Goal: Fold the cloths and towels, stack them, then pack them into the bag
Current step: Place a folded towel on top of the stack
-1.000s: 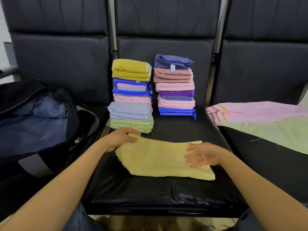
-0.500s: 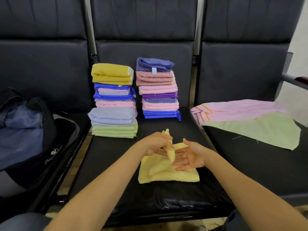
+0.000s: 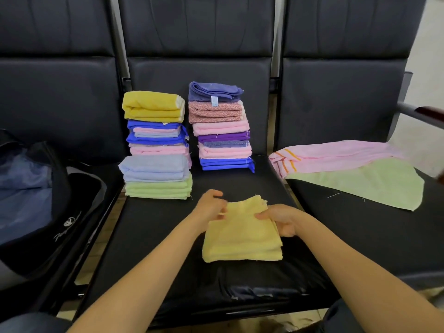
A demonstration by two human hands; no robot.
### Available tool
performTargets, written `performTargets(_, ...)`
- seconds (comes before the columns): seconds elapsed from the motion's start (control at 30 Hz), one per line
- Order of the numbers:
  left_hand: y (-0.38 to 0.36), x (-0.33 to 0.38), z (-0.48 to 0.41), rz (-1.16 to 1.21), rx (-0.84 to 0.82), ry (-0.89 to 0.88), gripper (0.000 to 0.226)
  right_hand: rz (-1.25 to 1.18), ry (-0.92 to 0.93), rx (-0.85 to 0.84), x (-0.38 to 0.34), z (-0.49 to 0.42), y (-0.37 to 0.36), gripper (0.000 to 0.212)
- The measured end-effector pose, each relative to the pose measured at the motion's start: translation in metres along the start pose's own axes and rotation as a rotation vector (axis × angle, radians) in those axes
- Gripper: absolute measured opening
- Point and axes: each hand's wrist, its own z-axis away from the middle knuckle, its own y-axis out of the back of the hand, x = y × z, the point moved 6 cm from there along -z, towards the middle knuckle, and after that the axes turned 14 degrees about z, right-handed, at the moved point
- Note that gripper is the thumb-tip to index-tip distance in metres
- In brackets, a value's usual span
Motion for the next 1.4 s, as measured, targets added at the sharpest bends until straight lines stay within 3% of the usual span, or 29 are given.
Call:
performTargets(0.07,0.024,-0.009,-0.005,-0.254,0.077,-0.020,0.048,0.102,-0.011,0.025,0.000,0.002,0.003,0.043)
performTargets(0.13,0.036,-0.028,-0.006,-0.329,0.055,0.102,0.057,0.304,-0.026,0.045,0.000,0.009,0.002,0.046)
performTargets(0.2,0.037,-0.044,-0.004,-0.218,-0.004,0.226,0.062,0.520,-0.032,0.098,-0.002,0.014,0.000,0.052)
performTargets(0.3,0.031,-0.049,-0.002,-0.137,-0.039,0.262,0.064,0.815,-0.052,0.221,-0.010,0.019,-0.003,0.063)
performTargets(0.43,0.020,-0.052,0.000,-0.056,-0.105,0.305,0.073,0.970,-0.057,0.357,-0.013,0.021,-0.002,0.088)
performTargets(0.57,0.007,-0.035,0.016,0.216,-0.233,0.318,0.049,0.885,-0.029,0.327,-0.015,0.019,0.000,0.089)
performTargets(0.67,0.007,-0.009,0.030,0.278,-0.296,0.257,0.041,0.510,0.017,0.264,-0.020,0.018,-0.008,0.085)
performTargets(0.8,0.017,0.031,0.050,0.323,-0.320,0.163,0.032,-0.185,0.052,-0.050,-0.026,0.020,-0.034,0.076)
performTargets(0.93,0.038,0.048,0.060,0.386,-0.298,0.121,0.032,-0.409,0.181,-0.293,-0.037,0.022,-0.053,0.061)
performTargets(1.07,0.066,0.039,0.054,0.409,-0.219,0.131,0.038,-0.325,0.311,-0.346,-0.049,0.024,-0.057,0.057)
performTargets(1.17,0.084,0.030,0.045,0.287,-0.170,0.095,0.048,-0.240,0.386,-0.166,-0.052,0.016,-0.044,0.072)
performTargets(1.27,0.100,0.023,0.037,0.235,-0.100,-0.009,0.061,-0.165,0.496,-0.162,-0.061,0.022,-0.047,0.057)
performTargets(1.4,0.101,0.027,0.039,0.039,-0.207,-0.077,0.059,0.047,0.561,-0.054,-0.068,0.027,-0.050,0.059)
